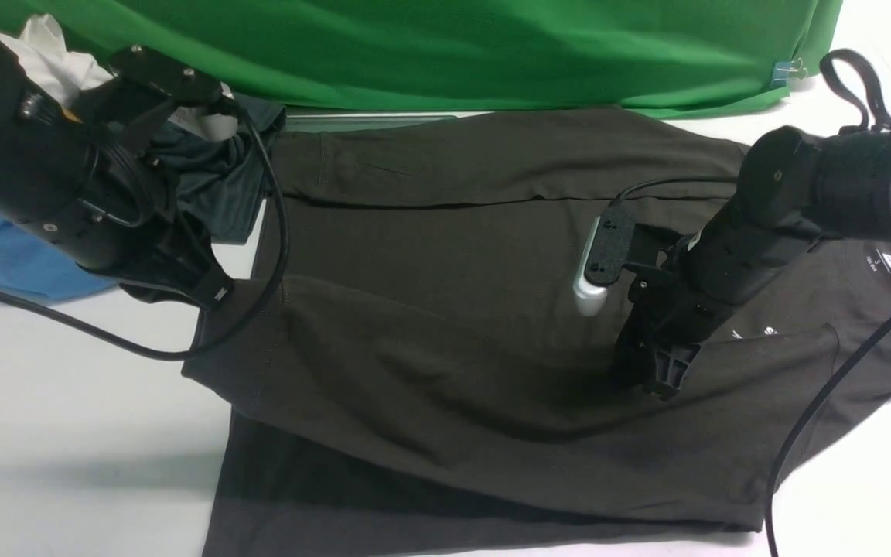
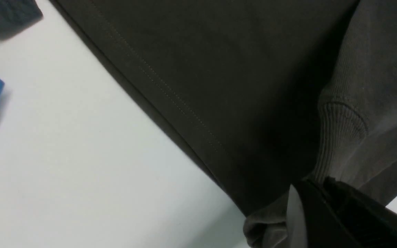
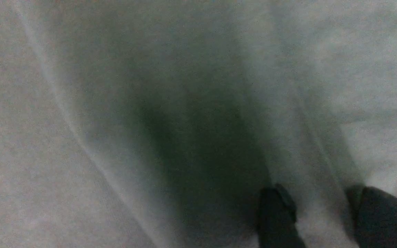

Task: Fold a long-sleeved shirt on a white desktop.
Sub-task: 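Fold the left side of the black T-shirt inward over its body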

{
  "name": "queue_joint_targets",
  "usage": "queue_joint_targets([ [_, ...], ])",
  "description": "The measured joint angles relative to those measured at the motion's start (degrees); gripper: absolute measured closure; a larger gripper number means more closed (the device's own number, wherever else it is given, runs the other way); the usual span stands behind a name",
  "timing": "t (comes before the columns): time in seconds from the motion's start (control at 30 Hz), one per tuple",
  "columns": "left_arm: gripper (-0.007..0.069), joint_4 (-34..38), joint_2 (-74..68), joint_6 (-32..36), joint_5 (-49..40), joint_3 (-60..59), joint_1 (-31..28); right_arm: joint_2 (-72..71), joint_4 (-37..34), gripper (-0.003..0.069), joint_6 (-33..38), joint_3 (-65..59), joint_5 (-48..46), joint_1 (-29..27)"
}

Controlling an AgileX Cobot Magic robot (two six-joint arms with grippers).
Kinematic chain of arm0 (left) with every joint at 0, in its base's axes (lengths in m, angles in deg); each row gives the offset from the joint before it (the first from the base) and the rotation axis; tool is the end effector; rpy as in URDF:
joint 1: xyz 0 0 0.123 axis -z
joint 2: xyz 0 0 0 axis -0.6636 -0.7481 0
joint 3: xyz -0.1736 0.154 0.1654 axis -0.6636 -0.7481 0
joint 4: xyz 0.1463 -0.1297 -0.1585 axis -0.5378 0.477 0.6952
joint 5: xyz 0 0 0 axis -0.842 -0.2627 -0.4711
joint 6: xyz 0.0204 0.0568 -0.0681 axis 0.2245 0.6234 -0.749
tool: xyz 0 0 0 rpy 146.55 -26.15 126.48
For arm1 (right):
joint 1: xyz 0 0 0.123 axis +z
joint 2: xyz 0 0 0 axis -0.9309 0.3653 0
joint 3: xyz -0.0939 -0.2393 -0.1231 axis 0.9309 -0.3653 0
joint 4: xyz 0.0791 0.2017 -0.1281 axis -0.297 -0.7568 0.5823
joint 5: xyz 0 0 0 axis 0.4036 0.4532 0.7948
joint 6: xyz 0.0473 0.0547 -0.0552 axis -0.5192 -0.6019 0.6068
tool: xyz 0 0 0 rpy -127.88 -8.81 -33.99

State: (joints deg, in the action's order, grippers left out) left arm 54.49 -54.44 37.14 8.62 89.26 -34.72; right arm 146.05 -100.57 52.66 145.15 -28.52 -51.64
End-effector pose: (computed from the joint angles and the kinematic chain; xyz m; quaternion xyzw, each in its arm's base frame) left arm 0.2771 -0.0521 0.3059 0.3068 0.9301 -0.0686 0.1900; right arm 0.3532 0.1332 0.1514 -0.5379 0.8260 0.1035 0.1326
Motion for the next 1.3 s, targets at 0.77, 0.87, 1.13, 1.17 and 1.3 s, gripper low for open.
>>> queue_joint_targets([
  [0.77,0.0594,0.0,0.0,0.0,2.94,0.0,0.0,-5.39,7.14,0.0622,-12.47,0.01,3.15,0.34],
  [0.87,0.0594,-0.45,-0.19,0.0,7.1,0.01,0.0,-5.45,11.06,0.0622,-18.09,0.01,4.28,0.34],
  [1.13,0.0594,-2.26,-6.73,0.0,15.24,0.06,0.0,-5.45,11.74,0.0622,-24.55,0.01,7.1,-1.6],
  [1.17,0.0594,-3.02,-7.87,0.0,16.03,0.06,0.0,-5.45,11.74,0.0622,-25.0,0.01,7.58,-1.87],
  [1.3,0.0594,-5.59,-11.68,-0.1,19.0,0.06,0.0,-5.45,11.79,0.0622,-25.99,0.01,10.6,-1.97],
])
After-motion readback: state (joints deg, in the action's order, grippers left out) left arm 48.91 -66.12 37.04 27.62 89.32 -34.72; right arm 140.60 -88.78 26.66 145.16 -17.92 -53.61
